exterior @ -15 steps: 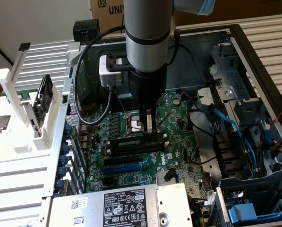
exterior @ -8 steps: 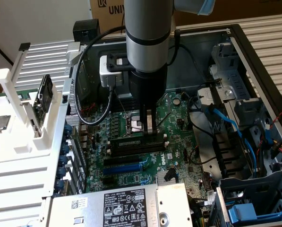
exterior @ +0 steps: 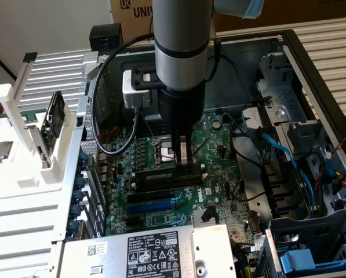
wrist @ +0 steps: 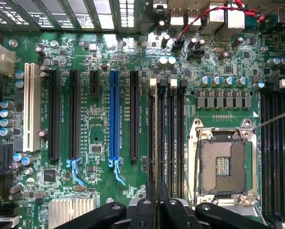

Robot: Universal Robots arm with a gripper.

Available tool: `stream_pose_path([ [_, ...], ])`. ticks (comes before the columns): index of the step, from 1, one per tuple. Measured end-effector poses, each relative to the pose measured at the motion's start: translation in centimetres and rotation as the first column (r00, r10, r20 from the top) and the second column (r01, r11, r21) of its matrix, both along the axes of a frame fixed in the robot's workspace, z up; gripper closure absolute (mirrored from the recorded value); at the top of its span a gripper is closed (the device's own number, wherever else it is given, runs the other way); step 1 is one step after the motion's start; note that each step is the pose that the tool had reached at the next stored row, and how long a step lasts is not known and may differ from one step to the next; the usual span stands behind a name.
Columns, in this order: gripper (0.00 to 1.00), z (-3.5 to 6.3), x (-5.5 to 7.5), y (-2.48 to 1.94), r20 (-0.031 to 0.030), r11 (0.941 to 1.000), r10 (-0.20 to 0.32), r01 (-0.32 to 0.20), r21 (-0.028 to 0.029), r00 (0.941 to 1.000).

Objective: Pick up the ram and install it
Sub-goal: 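Insert the ram into the slot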

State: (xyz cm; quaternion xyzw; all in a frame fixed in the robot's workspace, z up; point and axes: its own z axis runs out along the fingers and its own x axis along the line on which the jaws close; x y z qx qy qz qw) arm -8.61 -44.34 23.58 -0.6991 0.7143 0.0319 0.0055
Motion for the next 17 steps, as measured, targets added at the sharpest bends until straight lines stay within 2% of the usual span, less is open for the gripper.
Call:
stream_pose_path([
  [17,0.88,-0.23,0.03,0.01,0.0000,1.0000,-0.001,0.001,0.0001,1.0000],
])
